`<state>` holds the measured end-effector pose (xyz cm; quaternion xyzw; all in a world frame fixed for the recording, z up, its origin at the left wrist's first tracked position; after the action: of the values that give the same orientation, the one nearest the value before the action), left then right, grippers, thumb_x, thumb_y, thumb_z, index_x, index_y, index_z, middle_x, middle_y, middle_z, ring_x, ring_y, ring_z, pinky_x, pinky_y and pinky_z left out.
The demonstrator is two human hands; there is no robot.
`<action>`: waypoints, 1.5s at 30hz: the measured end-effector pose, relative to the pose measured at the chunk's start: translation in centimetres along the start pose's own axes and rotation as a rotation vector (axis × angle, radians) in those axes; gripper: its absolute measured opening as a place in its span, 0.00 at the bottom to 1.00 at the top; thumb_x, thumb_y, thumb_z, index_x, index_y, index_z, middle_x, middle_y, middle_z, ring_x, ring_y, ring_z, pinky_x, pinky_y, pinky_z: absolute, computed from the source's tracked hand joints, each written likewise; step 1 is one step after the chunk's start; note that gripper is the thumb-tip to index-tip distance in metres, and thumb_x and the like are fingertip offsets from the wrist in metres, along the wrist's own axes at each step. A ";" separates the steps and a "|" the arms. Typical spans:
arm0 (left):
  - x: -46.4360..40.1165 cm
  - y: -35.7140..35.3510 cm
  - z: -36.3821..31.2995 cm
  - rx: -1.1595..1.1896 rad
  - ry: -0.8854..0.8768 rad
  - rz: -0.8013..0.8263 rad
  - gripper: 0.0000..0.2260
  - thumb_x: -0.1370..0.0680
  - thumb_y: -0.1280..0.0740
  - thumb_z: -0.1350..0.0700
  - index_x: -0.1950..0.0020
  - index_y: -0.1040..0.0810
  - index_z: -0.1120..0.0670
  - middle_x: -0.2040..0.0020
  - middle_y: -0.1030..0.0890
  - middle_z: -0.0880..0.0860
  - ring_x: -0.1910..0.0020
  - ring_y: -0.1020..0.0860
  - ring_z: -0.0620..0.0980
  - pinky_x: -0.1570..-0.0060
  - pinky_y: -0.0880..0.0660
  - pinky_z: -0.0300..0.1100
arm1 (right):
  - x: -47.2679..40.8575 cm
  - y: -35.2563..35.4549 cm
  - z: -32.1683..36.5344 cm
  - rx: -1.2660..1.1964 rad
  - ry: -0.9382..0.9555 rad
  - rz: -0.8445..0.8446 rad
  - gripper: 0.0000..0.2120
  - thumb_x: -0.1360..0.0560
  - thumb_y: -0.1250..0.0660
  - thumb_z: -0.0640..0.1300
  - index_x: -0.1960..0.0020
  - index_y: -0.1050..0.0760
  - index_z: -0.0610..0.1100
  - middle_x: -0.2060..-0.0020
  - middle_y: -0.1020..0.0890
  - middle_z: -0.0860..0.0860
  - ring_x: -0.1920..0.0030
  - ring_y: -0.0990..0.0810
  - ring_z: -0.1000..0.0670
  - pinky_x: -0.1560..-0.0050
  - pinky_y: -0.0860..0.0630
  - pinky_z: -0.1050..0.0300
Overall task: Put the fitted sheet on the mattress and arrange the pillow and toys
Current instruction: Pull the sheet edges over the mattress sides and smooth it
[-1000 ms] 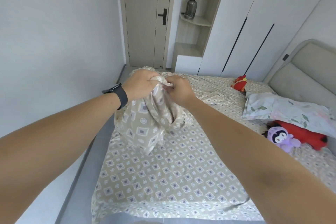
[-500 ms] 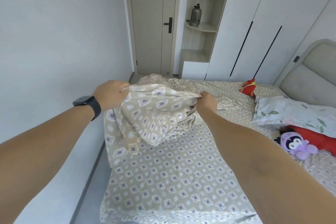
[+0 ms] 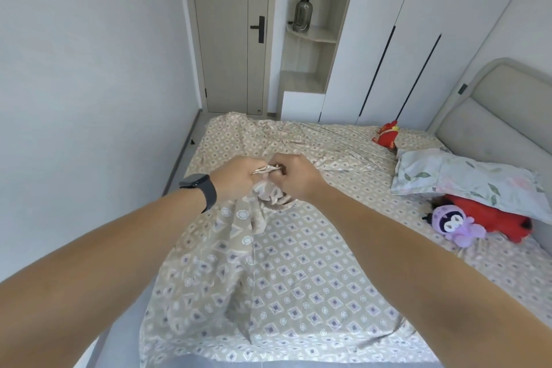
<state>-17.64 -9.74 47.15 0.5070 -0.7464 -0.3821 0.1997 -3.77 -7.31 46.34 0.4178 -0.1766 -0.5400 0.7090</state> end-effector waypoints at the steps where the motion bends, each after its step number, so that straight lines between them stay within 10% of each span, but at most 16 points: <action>1: 0.2 -0.3 -0.1 0.004 0.005 0.006 0.10 0.18 0.35 0.56 0.60 0.23 0.52 0.67 0.24 0.47 0.68 0.28 0.42 0.64 0.32 0.40 | 0.7 -0.6 0.1 -0.052 0.013 0.033 0.03 0.29 0.37 0.46 0.59 0.26 0.53 0.69 0.24 0.56 0.68 0.26 0.57 0.66 0.32 0.58; 6: 0.7 -2.1 -1.3 0.103 0.009 -0.040 0.13 0.20 0.33 0.59 0.58 0.20 0.42 0.61 0.18 0.41 0.61 0.22 0.41 0.58 0.27 0.38 | 2.2 -3.6 -2.1 -0.017 -0.016 0.126 0.14 0.31 0.33 0.41 0.47 0.23 0.51 0.60 0.18 0.54 0.58 0.20 0.48 0.60 0.24 0.54; 11: 1.1 -0.7 -1.5 0.248 0.046 -0.164 0.12 0.18 0.35 0.59 0.59 0.26 0.45 0.64 0.27 0.44 0.65 0.30 0.44 0.63 0.33 0.43 | 0.9 -3.6 -9.2 -0.064 -0.298 -0.112 0.09 0.29 0.31 0.34 0.60 0.21 0.48 0.62 0.19 0.51 0.61 0.18 0.48 0.63 0.19 0.52; 16: -0.5 3.6 -1.8 0.203 0.005 -0.240 0.08 0.17 0.35 0.53 0.57 0.25 0.49 0.64 0.25 0.57 0.66 0.27 0.47 0.63 0.30 0.44 | 0.3 1.3 -18.3 0.090 -0.633 -0.382 0.08 0.21 0.34 0.44 0.47 0.18 0.44 0.45 0.23 0.44 0.41 0.25 0.40 0.50 0.24 0.52; 22: -2.7 7.6 4.1 -0.313 0.108 -0.007 0.11 0.22 0.32 0.40 0.46 0.27 0.44 0.60 0.20 0.49 0.63 0.22 0.48 0.61 0.27 0.43 | -7.2 7.6 -15.7 -0.066 -0.521 -0.515 0.15 0.22 0.44 0.33 0.42 0.22 0.40 0.49 0.18 0.42 0.49 0.22 0.42 0.59 0.33 0.57; 28: -5.8 14.2 14.2 -0.822 0.437 0.231 0.10 0.26 0.32 0.48 0.46 0.22 0.49 0.45 0.18 0.51 0.49 0.20 0.55 0.48 0.23 0.46 | -11.3 11.3 -4.6 0.088 0.089 -0.521 0.07 0.25 0.45 0.39 0.54 0.29 0.38 0.61 0.25 0.45 0.61 0.27 0.44 0.63 0.34 0.52; 33: -12.1 5.9 7.9 -0.246 0.247 0.196 0.37 0.29 0.25 0.37 0.25 0.35 0.43 0.37 0.30 0.40 0.39 0.27 0.46 0.37 0.27 0.48 | -12.9 8.2 -5.1 -0.011 0.123 -0.299 0.06 0.30 0.37 0.37 0.55 0.32 0.43 0.62 0.29 0.52 0.63 0.31 0.51 0.65 0.35 0.52; 37: -16.3 -2.2 2.2 0.035 0.152 0.007 0.08 0.20 0.33 0.46 0.50 0.19 0.50 0.56 0.18 0.47 0.55 0.20 0.49 0.53 0.24 0.46 | -12.4 6.1 -7.6 -0.051 0.174 -0.157 0.15 0.36 0.30 0.32 0.57 0.33 0.45 0.62 0.28 0.52 0.61 0.32 0.50 0.64 0.37 0.53; 39: -17.8 -3.3 1.8 0.116 0.144 -0.123 0.11 0.18 0.35 0.51 0.59 0.23 0.53 0.66 0.24 0.48 0.67 0.26 0.44 0.63 0.31 0.45 | -11.9 5.4 -12.3 -0.039 0.103 -0.102 0.14 0.31 0.30 0.34 0.52 0.30 0.47 0.56 0.25 0.51 0.55 0.29 0.51 0.60 0.32 0.55; 45: -20.4 -3.3 -3.7 0.064 0.092 -0.311 0.06 0.17 0.36 0.55 0.52 0.23 0.52 0.61 0.21 0.50 0.72 0.26 0.40 0.66 0.30 0.38 | -9.8 7.5 -28.9 -0.119 -0.420 -0.322 0.12 0.27 0.37 0.30 0.50 0.25 0.44 0.55 0.24 0.50 0.59 0.24 0.54 0.66 0.34 0.60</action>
<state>-4.83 6.80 48.72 0.6396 -0.6607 -0.3608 0.1556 17.67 13.70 37.19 0.2768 -0.2191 -0.7302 0.5850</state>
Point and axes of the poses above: each hand's wrist, its own x-axis away from the middle knuckle, its own y-axis out of the back of the hand, z = x × y, the point moved 7 cm from there along -x, towards the middle knuckle
